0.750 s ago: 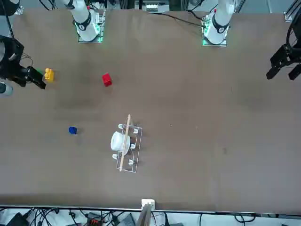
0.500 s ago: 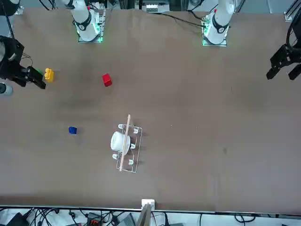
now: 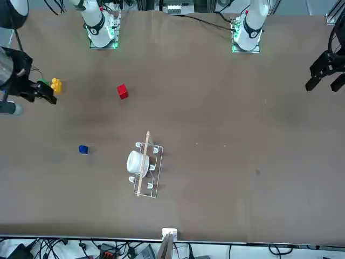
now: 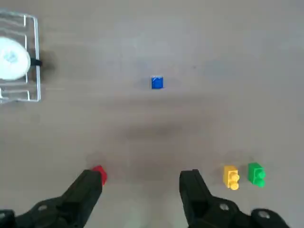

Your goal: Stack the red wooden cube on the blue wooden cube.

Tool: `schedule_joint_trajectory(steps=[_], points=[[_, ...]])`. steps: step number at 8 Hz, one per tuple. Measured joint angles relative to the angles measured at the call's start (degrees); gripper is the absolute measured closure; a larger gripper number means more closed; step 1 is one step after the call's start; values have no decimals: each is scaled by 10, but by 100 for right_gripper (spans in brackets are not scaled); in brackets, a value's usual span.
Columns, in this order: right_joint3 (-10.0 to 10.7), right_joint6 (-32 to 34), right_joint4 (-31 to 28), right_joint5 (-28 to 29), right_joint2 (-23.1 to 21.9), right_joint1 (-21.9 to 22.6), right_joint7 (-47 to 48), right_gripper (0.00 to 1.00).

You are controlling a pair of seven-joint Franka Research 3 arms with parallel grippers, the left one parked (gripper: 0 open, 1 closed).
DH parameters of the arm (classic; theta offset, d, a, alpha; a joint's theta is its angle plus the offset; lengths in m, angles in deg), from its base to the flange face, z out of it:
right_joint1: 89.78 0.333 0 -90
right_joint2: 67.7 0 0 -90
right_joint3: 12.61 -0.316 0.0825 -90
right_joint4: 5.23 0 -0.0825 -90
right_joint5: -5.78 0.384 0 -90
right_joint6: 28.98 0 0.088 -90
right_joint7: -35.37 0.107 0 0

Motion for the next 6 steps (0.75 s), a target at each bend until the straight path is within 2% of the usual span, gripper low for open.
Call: schedule_joint_trajectory(steps=[2,3,4,6], points=[[-4,3,-46,15,2,18,-2,0],[-5,-16,-80,20,0,32,-2,0],[-5,-65,-126,22,-7,48,-2,0],[-6,-201,-267,24,-43,75,-1,0]])
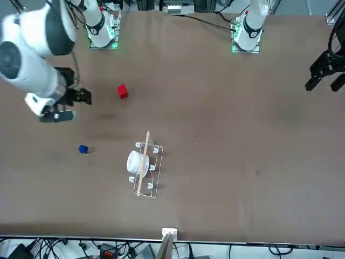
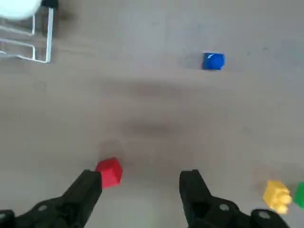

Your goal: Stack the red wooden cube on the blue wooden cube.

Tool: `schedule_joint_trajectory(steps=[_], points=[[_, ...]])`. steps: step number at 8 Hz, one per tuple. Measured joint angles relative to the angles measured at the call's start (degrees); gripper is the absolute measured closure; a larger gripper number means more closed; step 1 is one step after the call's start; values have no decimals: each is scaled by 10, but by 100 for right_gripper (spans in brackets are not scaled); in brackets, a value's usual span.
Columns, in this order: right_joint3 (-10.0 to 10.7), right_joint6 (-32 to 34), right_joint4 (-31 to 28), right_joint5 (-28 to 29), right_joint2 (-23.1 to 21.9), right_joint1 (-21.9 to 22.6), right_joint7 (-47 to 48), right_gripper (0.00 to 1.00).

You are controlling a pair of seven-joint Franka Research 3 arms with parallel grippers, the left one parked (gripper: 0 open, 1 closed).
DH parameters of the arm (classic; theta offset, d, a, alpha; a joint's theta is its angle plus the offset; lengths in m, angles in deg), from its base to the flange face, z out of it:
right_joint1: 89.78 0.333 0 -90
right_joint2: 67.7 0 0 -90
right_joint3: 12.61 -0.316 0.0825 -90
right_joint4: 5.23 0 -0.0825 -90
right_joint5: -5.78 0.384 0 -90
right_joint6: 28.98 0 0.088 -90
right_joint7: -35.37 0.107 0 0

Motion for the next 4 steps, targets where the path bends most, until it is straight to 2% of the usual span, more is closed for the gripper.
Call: schedule_joint_trajectory(steps=[2,4], points=[[0,-136,-150,1,-26,27,3,0],[-1,-252,-249,1,-30,68,5,0]])
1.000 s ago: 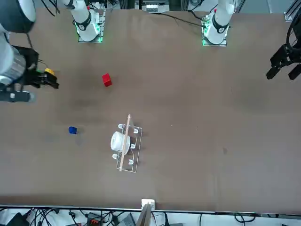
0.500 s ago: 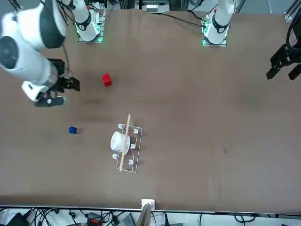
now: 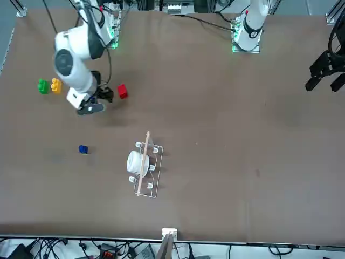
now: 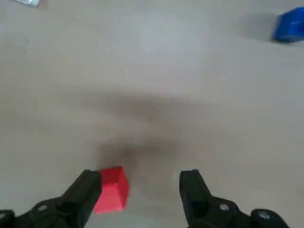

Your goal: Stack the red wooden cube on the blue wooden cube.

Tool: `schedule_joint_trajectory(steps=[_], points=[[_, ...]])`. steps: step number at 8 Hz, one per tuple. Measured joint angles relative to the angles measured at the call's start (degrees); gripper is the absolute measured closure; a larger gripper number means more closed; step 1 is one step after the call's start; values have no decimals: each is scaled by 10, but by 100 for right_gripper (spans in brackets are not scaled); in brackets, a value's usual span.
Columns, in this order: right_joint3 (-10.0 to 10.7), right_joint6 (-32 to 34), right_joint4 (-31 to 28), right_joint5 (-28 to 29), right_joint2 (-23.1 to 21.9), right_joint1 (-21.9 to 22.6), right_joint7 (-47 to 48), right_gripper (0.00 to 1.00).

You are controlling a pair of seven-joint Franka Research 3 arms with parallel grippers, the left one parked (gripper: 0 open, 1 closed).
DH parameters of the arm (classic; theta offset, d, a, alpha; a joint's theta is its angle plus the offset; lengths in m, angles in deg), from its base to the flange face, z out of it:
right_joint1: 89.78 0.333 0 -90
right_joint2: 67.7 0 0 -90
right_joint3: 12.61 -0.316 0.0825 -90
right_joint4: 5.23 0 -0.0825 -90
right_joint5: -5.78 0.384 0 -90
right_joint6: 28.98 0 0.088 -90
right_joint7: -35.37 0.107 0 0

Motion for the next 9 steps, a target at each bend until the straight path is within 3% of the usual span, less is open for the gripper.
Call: schedule_joint_trajectory(steps=[3,6,9], points=[[-1,-95,-79,0,-2,59,9,0],[-1,-204,-166,0,-3,81,9,0],[-1,-221,-187,0,-5,90,9,0]])
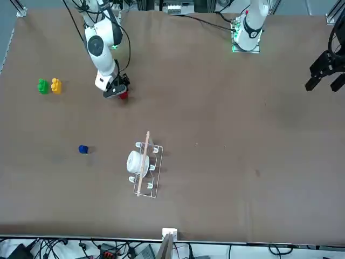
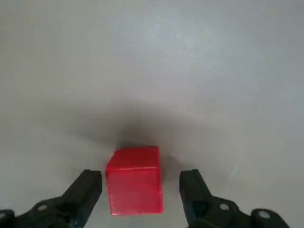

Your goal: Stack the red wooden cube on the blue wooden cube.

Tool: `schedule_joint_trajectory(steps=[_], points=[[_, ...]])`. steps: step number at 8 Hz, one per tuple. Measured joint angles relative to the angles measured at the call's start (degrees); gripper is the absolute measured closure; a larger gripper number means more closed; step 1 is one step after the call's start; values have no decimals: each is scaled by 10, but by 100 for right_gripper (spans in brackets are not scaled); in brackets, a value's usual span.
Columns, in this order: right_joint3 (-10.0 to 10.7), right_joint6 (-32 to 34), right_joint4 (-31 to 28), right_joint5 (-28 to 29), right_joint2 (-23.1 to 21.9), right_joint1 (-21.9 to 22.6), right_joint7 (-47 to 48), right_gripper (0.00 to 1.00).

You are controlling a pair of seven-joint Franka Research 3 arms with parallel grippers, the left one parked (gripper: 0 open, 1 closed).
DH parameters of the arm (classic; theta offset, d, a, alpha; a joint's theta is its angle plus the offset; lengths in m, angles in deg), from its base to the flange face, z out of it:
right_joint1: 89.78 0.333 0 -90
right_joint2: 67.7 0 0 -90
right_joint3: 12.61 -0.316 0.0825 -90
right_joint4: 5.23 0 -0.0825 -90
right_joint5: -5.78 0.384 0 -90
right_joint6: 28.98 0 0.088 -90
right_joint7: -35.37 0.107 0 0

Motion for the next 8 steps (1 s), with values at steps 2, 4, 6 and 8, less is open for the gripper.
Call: schedule_joint_trajectory(steps=[2,4,6,8], points=[[0,-16,-18,0,0,8,3,0],[0,-32,-34,0,0,12,6,0],[0,-65,-39,0,10,12,7,4],[1,-106,-39,0,34,12,7,16]])
